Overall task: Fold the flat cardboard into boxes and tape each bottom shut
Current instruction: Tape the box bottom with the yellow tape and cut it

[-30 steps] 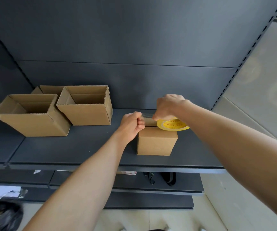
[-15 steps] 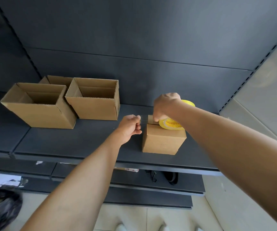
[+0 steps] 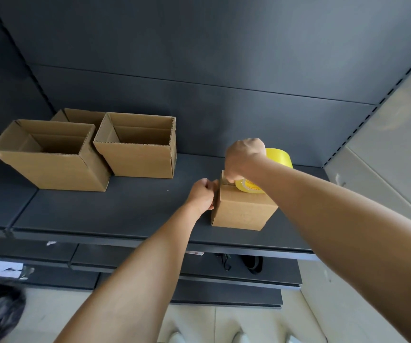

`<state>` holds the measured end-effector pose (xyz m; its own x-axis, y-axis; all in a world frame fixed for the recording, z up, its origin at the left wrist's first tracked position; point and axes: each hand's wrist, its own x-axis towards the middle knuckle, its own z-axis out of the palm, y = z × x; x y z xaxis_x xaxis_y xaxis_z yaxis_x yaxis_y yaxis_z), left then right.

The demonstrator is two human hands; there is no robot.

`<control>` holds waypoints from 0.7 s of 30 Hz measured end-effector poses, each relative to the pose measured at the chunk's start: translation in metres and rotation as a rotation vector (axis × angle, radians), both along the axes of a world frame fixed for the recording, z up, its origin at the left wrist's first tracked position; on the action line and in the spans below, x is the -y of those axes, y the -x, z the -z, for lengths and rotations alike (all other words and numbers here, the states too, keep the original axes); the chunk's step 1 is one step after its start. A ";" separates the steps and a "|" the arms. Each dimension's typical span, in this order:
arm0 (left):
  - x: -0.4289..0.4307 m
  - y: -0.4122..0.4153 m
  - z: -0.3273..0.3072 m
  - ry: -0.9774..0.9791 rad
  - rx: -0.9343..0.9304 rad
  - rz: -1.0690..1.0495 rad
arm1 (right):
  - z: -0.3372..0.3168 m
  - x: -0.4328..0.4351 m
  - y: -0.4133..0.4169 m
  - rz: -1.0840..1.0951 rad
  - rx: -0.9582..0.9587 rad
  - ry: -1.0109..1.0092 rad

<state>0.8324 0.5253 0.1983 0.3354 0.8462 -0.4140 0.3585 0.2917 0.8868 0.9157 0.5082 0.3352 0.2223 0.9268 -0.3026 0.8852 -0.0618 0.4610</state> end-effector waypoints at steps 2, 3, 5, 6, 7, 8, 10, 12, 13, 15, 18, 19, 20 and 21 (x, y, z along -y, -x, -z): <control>-0.001 0.002 0.002 0.006 -0.074 -0.011 | 0.002 -0.001 0.001 -0.001 0.005 0.003; -0.002 0.003 0.004 -0.016 -0.125 -0.015 | 0.003 -0.001 0.002 -0.002 0.007 0.004; -0.004 0.004 0.003 -0.133 -0.183 -0.025 | 0.003 -0.002 0.003 -0.002 0.004 0.008; -0.004 0.003 -0.003 -0.203 -0.163 -0.036 | 0.002 -0.003 0.003 -0.003 -0.001 0.016; -0.004 0.003 -0.009 -0.249 -0.096 -0.042 | 0.001 -0.004 0.002 -0.001 -0.008 0.025; -0.002 0.002 -0.018 -0.242 0.008 -0.017 | -0.001 -0.005 0.000 0.004 -0.017 0.031; 0.002 0.003 -0.030 -0.127 0.210 0.143 | -0.001 -0.006 -0.003 0.016 -0.032 0.032; 0.005 0.006 -0.030 -0.033 0.228 0.340 | -0.001 -0.006 -0.004 0.028 -0.036 0.033; 0.007 0.006 -0.027 -0.019 0.197 0.410 | 0.000 -0.007 -0.005 0.029 -0.037 0.038; 0.010 0.004 -0.023 -0.035 0.082 0.495 | 0.000 -0.009 -0.006 0.030 -0.053 0.053; 0.016 -0.002 -0.024 -0.188 -0.084 0.500 | -0.003 -0.010 -0.008 0.041 -0.106 0.077; 0.016 -0.003 -0.023 -0.245 -0.099 0.495 | -0.004 -0.010 -0.009 0.053 -0.130 0.085; 0.015 -0.003 -0.021 -0.288 -0.116 0.499 | -0.006 -0.011 -0.010 0.068 -0.163 0.092; 0.015 -0.002 -0.020 -0.325 -0.135 0.514 | -0.009 -0.012 -0.013 0.085 -0.207 0.100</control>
